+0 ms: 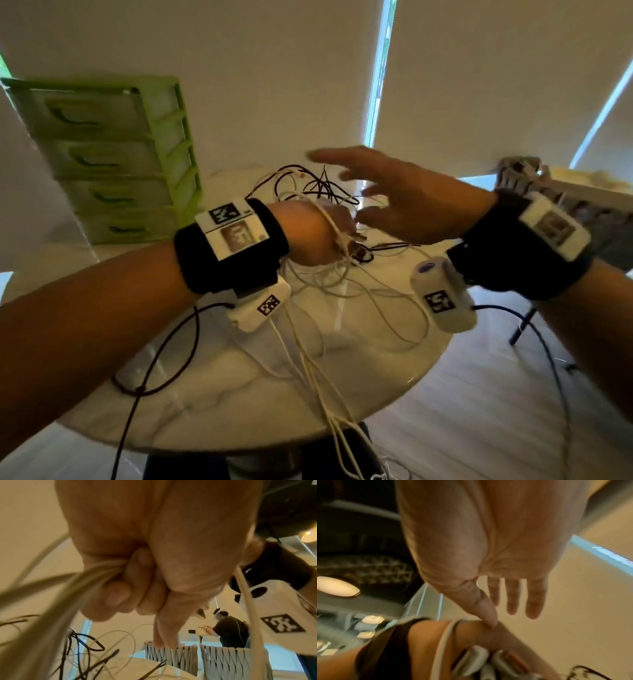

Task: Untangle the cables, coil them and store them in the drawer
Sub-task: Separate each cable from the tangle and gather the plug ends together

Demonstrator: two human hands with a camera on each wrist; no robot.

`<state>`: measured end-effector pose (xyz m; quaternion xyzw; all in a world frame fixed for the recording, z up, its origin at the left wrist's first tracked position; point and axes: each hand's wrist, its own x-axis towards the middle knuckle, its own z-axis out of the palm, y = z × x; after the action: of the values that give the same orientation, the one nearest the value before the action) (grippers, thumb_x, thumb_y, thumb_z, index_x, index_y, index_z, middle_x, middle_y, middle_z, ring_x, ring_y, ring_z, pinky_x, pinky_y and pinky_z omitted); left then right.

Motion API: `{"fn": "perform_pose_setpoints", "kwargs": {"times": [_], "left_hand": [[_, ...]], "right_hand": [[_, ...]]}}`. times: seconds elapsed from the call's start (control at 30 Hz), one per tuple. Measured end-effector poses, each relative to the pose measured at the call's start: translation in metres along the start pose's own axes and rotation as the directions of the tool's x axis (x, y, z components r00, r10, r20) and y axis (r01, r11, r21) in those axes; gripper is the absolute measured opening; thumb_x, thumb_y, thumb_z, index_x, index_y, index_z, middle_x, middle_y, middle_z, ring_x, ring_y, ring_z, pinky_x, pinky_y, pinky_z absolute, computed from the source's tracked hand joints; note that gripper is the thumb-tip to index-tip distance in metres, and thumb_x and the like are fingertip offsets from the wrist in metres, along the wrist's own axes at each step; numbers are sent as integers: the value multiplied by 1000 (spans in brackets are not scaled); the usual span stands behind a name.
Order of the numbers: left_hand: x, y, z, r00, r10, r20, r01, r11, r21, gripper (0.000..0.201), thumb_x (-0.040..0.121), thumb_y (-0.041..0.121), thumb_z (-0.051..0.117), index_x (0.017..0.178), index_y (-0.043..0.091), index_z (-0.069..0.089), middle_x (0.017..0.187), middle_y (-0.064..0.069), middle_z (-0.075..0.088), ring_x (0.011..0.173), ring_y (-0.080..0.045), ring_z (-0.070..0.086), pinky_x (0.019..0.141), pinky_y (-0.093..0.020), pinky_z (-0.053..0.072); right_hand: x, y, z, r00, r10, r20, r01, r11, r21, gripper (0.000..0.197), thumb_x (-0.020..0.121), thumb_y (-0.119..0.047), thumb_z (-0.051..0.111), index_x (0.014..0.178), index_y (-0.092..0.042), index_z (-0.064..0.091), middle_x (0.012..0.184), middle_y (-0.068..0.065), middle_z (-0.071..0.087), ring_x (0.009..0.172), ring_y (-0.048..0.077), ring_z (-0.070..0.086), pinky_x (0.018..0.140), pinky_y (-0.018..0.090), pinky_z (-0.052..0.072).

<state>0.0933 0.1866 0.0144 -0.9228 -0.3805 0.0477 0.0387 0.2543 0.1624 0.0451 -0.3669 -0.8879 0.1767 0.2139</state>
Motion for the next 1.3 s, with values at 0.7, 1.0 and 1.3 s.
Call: {"fn": "perform_pose_setpoints", "kwargs": {"times": [0.7, 1.0, 1.3], "left_hand": [[-5, -72, 3, 806, -562, -187, -357, -208, -911, 33, 100, 41, 42, 84, 15, 55, 52, 6, 37, 50, -10, 42, 63, -30, 49], [21, -4, -9, 912, -307, -272, -358, -268, -895, 34, 101, 42, 34, 84, 17, 50, 53, 6, 27, 46, -7, 26, 44, -20, 26], [24, 3, -16, 945, -194, -264, -326, -500, -802, 61, 100, 53, 27, 51, 18, 34, 40, 7, 21, 34, -7, 19, 38, -21, 19]], "right_hand": [[-85, 66, 2, 727, 605, 323, -618, 783, -76, 55, 88, -54, 38, 75, -9, 68, 75, 5, 70, 80, 24, 69, 76, 28, 55], [-26, 23, 8, 917, 368, 154, -398, 865, 307, 60, 79, -52, 64, 130, -21, 56, 114, -3, 68, 105, 14, 65, 92, 35, 54], [-47, 41, 61, 862, 273, 428, -504, 562, 656, 28, 92, -35, 49, 84, -11, 60, 51, -4, 33, 44, 11, 36, 52, 25, 46]]}}
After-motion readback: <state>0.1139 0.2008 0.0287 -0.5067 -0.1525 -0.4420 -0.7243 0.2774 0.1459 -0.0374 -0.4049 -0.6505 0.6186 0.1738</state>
